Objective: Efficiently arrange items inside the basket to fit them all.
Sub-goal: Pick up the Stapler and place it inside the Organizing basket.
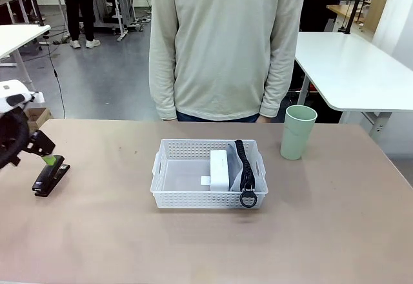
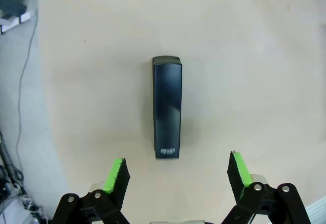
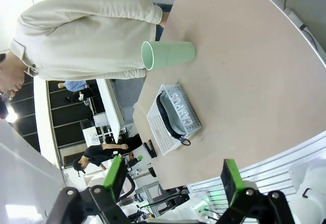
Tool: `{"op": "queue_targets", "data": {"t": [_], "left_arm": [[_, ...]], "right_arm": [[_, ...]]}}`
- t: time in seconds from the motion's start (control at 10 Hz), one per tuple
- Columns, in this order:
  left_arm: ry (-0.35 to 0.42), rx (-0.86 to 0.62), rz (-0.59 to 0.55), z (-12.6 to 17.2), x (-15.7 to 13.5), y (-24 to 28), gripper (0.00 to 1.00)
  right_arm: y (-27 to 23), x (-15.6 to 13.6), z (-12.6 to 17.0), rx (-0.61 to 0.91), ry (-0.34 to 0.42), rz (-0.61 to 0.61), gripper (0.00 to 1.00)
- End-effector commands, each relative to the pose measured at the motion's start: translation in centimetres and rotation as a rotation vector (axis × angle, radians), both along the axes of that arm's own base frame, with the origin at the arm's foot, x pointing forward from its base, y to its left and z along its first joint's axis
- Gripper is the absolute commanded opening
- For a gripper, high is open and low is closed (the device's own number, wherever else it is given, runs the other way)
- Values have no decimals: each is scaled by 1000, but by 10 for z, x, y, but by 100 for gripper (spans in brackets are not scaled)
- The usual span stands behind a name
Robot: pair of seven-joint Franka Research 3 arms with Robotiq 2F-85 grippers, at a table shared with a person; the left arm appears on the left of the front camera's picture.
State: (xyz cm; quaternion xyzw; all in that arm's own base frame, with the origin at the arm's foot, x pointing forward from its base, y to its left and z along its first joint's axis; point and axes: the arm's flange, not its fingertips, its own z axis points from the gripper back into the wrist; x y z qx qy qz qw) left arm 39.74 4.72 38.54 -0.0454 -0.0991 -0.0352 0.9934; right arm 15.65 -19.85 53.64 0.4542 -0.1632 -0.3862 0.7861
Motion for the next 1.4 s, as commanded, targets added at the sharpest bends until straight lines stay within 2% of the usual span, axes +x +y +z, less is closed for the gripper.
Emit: {"op": "queue_targets", "data": {"t": [0.0,0.3,0.5,0.6,1.1,1.2,1.3], "left_arm": [[10,20,35,-30,3,-11,100],[60,71,82,-59,17,-10,100],[39,107,120,-76,29,-11,100],[52,105,116,-81,34,-11,100],[35,126,120,-85,40,-12,100],[40,133,118,-85,40,-12,42],[46,138,114,-86,40,-13,42]], "right_arm": [[0,-3,-2,-2,-17,10,100],[0,-3,-2,-2,-17,10,100],[0,-3,-2,-2,-17,10,100],[0,-3,-2,-2,-17,10,100],[0,-3,-2,-2,-17,10,100],[0,-3,-2,-2,-17,10,100],[0,-3,-2,-2,-17,10,100]]}}
